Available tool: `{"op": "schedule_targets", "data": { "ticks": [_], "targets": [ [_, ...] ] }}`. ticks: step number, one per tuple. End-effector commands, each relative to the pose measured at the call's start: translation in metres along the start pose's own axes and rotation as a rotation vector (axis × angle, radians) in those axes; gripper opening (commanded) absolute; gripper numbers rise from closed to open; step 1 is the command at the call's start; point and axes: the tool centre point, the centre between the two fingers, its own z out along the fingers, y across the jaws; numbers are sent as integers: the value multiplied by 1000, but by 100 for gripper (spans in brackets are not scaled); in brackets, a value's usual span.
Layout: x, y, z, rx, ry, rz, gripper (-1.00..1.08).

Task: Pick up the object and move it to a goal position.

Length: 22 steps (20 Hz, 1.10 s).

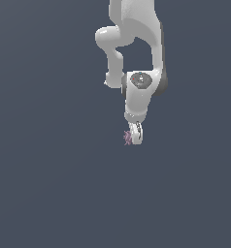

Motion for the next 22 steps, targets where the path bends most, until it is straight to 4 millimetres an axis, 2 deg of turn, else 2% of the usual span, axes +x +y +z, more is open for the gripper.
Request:
{"op": "schedule_targets", "data": {
  "ticks": [1, 6, 15, 20, 21, 22],
  "targets": [
    [0, 0, 0, 0, 0, 7, 100],
    [0, 0, 5, 0, 0, 3, 100],
    [0, 1, 44, 0, 0, 7, 100],
    [0, 1, 50, 0, 0, 7, 100],
    [0, 1, 50, 0, 0, 7, -100],
    [0, 1, 50, 0, 0, 7, -100]
  ]
}}
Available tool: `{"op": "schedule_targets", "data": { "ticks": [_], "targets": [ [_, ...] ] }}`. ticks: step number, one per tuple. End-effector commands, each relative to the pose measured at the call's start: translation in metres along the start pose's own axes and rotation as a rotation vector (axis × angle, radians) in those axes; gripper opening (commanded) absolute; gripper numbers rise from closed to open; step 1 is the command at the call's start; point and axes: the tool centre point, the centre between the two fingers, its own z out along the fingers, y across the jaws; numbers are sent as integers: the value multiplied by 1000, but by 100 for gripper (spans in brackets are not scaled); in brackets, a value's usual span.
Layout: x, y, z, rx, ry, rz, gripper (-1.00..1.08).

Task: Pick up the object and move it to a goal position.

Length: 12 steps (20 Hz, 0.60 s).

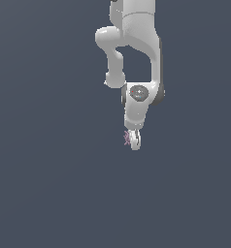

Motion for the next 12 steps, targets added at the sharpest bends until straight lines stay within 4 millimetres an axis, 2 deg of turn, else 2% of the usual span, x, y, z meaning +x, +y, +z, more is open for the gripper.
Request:
{"op": "schedule_targets", "data": {
  "ticks": [1, 12],
  "targets": [
    [0, 0, 1, 0, 0, 0, -100],
    [0, 0, -2, 1, -1, 0, -100]
  ]
}}
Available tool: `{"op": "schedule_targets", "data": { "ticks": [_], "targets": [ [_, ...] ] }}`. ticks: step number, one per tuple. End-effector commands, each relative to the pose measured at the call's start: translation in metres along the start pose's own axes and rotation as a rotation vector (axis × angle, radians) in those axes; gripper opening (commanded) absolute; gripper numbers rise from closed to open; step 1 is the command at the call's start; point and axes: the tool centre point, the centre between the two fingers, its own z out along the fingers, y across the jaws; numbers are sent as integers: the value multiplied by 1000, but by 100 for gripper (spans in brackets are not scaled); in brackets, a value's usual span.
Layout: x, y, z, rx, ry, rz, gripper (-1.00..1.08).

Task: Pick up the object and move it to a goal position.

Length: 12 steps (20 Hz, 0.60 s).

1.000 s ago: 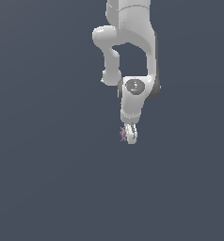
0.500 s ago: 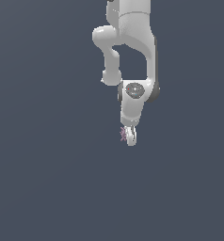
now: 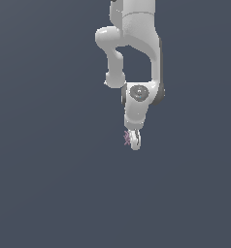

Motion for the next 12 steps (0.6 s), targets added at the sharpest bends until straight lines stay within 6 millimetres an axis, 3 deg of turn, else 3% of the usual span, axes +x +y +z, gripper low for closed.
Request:
{"op": "schedule_targets", "data": {
  "ticks": [1, 7, 12],
  "targets": [
    [1, 0, -3, 1, 0, 0, -100],
    [4, 1, -26, 0, 0, 0, -100],
    [10, 1, -61, 0, -1, 1, -100]
  ]
}}
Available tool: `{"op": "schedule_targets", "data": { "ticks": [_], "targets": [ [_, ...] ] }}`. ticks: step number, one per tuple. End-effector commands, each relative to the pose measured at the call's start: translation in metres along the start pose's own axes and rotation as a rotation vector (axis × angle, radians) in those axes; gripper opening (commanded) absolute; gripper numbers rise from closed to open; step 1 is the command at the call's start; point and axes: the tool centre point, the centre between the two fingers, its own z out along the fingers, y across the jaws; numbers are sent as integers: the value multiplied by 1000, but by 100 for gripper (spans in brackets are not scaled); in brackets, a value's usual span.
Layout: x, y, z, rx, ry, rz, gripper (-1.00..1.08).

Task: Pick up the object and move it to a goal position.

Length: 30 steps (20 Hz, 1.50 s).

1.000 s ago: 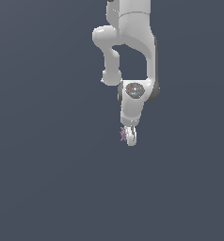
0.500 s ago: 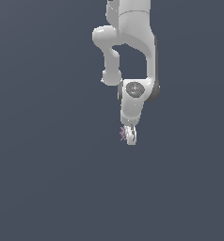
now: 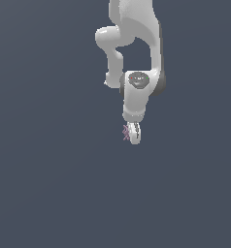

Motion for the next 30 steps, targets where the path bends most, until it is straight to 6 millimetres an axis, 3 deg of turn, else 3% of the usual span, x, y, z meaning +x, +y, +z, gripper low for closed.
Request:
{"op": "schedule_targets", "data": {
  "ticks": [1, 30],
  "targets": [
    [3, 0, -20, 1, 0, 1, -100],
    [51, 1, -328, 0, 2, 2, -100]
  ]
}}
